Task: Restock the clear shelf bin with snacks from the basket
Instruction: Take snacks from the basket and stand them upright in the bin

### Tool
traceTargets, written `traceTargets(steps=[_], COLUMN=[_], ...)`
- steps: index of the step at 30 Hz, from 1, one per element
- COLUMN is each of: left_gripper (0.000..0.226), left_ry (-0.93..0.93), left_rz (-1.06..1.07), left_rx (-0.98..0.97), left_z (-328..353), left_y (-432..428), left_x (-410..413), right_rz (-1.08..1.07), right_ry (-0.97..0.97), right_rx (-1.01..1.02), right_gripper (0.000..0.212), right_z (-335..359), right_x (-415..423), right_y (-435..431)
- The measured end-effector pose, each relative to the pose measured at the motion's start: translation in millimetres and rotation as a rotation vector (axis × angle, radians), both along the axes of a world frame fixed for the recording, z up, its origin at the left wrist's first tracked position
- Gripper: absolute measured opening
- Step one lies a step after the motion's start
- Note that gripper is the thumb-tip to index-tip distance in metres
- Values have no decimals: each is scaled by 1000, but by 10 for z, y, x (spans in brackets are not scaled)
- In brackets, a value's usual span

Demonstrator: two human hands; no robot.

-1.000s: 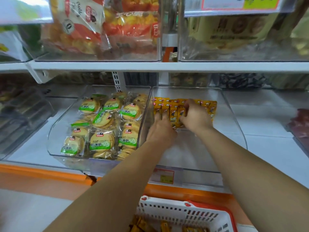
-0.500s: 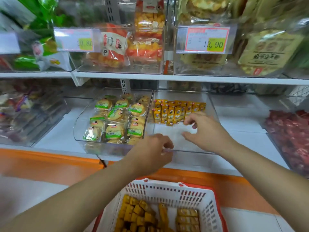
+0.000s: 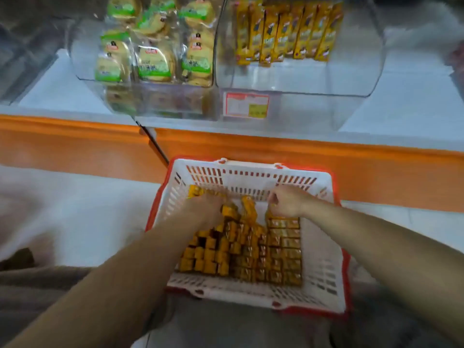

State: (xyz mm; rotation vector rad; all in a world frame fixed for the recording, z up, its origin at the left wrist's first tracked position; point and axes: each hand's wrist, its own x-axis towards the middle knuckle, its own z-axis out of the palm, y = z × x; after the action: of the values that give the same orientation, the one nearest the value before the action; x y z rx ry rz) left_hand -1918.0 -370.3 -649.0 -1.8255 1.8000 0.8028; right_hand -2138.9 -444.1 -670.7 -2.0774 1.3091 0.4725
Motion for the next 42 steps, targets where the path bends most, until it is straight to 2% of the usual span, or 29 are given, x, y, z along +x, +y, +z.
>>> traceTargets(steps=[3, 7, 10, 12, 13, 15, 16, 20, 24, 28, 31, 35, 38, 40, 42], left_gripper=[53, 69, 93, 101, 102, 99, 97, 92, 92, 95, 86, 86, 85, 73, 51], left_ry=[-14, 12, 60, 53, 18, -41, -49, -7, 46, 2, 8, 12, 53, 67, 132], left_rz=[86, 171, 208, 177, 144, 102, 95, 74, 88, 18, 14, 8, 119, 189, 313], left_rx=[-63, -306, -341, -308, -289, -257, -243, -234, -183, -84, -36, -118, -202, -233, -260], left_z=[-542, -1034, -1284, -1380, -1440, -1529, -1560, -1628, -1653, -1626, -1564, -1484, -1352, -1213, -1045], left_y=[73, 20, -87, -146, -180, -219, -230, -278, -351, -451, -516, -492, -461, -433, -408], left_x=[-17, 56, 115, 124, 128, 147, 160, 195, 158, 145, 161, 167, 215, 248, 272], right_rz=[-221, -472, -532, -562, -560, -550, -558, -707, -701, -665, -764, -855, -906, -992, -1086], right_ry=[-72, -340, -358, -348, -343, -361, -387, -466, -479, -401, -362, -428, -454, -512, -595], right_rx=[55, 103, 163, 184, 180, 143, 139, 285, 327, 334, 382, 371, 388, 448, 504], right_gripper=[20, 49, 65, 55, 44, 16, 11, 44, 38, 65, 57, 54, 36, 36, 30], right_z=[-646, -1229, -1498, -1592, -1633, -1695, -1720, -1749, -1768, -1770, -1722, -1659, -1542, -1451, -1330], right_x=[81, 322, 488, 567, 599, 626, 614, 466, 420, 402, 397, 359, 324, 313, 315], right_y=[0, 91, 119, 140, 152, 163, 160, 117, 74, -1, 4, 74, 119, 140, 186])
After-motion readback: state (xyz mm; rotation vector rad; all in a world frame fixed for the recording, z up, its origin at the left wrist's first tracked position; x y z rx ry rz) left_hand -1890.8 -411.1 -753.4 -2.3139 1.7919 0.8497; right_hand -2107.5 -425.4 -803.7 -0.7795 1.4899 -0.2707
